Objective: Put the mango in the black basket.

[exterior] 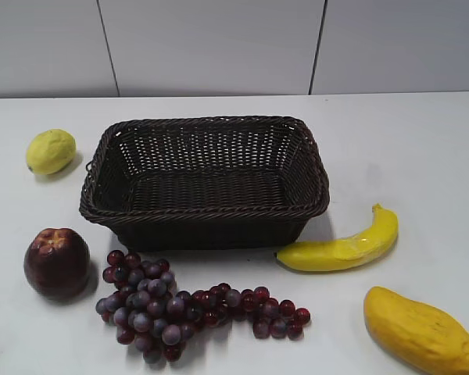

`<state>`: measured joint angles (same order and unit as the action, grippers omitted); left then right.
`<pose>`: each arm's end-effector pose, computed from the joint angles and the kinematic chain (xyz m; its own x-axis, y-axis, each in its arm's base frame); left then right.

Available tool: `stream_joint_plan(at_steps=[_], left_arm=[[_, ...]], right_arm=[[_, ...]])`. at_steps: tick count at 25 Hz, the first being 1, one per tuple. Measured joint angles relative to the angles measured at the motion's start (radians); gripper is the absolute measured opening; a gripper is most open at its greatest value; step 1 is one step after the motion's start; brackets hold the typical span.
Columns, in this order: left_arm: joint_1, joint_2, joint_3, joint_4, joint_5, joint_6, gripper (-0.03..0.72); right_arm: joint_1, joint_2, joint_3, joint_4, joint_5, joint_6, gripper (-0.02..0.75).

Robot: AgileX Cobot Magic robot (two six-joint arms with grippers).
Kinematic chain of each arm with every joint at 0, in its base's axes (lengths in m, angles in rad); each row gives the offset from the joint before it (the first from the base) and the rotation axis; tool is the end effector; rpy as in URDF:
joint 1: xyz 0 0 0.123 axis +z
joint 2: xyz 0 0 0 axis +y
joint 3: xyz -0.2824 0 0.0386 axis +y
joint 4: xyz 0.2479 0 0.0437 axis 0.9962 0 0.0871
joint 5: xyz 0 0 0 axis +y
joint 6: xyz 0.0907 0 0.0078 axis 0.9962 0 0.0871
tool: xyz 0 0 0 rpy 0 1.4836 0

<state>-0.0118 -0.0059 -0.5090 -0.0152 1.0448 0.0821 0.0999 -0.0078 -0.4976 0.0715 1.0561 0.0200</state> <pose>-0.0062 -0.0011 0.2809 -0.4254 0.0794 -0.9015 0.0555 0.9966 0.0616 -0.0062 0.0051 0.2770 -0.4518 0.0101 -0.8921 -0.1302 0.9885 0.0771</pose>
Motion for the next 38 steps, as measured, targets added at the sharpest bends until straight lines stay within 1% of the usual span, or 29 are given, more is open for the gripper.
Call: stream_joint_plan(at_steps=[7,10,13,19,22,26,28,32,38], left_arm=[[0.0,0.0,0.0,0.0,0.0,0.0,0.24],[0.0,0.0,0.0,0.0,0.0,0.0,0.24],[0.0,0.0,0.0,0.0,0.0,0.0,0.24],[0.0,0.0,0.0,0.0,0.0,0.0,0.24],[0.0,0.0,0.0,0.0,0.0,0.0,0.24],[0.0,0.0,0.0,0.0,0.0,0.0,0.24],[0.0,0.0,0.0,0.0,0.0,0.0,0.24],[0.0,0.0,0.0,0.0,0.0,0.0,0.24],[0.0,0.0,0.0,0.0,0.0,0.0,0.24]], right_arm=[[0.0,0.009,0.0,0.001,-0.001,-0.001,0.575],[0.0,0.072,-0.009,0.002,-0.017,-0.001,0.575],[0.0,0.183,-0.016,0.007,-0.026,-0.02,0.575],[0.003,0.44,-0.019,0.105,-0.027,-0.258,0.575],[0.007,0.533,-0.02,0.114,-0.036,-0.365,0.575],[0.008,0.62,-0.02,0.128,-0.064,-0.414,0.575],[0.022,0.65,-0.02,0.128,-0.071,-0.418,0.575],[0.084,0.713,-0.021,0.127,-0.078,-0.424,0.575],[0.143,0.806,-0.032,0.128,-0.081,-0.425,0.575]])
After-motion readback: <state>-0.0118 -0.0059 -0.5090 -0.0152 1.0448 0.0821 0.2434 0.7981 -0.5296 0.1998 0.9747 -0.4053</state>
